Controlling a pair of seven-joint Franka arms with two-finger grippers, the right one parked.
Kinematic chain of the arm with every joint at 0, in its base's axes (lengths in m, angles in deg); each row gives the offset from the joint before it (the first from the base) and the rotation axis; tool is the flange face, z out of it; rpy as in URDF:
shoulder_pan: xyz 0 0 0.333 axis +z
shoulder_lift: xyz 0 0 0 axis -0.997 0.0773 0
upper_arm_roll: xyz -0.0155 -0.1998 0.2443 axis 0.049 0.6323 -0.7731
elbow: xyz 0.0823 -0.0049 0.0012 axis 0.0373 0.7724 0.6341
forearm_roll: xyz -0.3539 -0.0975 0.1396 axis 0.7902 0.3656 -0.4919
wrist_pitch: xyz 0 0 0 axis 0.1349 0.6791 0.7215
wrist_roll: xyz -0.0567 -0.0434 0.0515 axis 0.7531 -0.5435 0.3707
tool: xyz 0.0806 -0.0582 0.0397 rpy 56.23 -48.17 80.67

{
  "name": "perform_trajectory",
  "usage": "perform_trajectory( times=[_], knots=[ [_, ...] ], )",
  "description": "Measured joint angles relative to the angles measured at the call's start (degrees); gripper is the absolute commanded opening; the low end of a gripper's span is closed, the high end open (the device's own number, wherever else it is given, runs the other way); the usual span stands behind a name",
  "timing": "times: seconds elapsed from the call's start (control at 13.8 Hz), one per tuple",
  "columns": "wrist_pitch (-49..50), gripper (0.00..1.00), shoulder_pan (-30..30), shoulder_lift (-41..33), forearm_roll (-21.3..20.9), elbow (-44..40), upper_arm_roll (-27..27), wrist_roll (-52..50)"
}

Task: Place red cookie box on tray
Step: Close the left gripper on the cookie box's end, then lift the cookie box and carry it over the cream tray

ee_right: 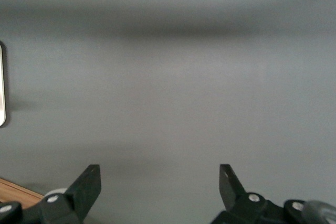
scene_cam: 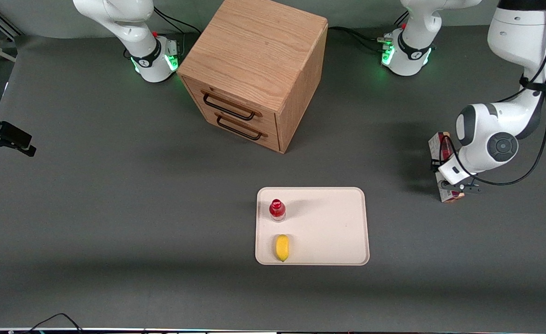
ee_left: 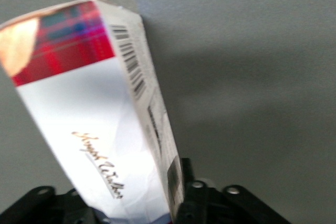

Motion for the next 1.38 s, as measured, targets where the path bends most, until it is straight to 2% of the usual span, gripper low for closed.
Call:
perform_trajectory(
  times=[0.36, 0.58, 0.8, 1.09, 1.23, 1.38],
  knots=[
    [4.96, 0.00, 0.00, -1.04, 0.00, -1.73, -0.32, 0.37],
    [18.28, 0.00, 0.00, -4.07, 0.03, -8.83, -0.22, 0.41],
    [34.69, 0.00, -0.04, -8.02, 0.53, -20.23, 1.23, 0.38],
    [49.39, 0.00, -0.16, -9.64, 4.94, -36.75, 5.19, -5.26],
    [52.20, 0.00, -0.18, -9.58, 5.79, -41.91, 9.76, -12.89],
    [51.90, 0.00, -0.37, -8.69, 5.94, -43.18, 16.26, -22.23]
  ],
)
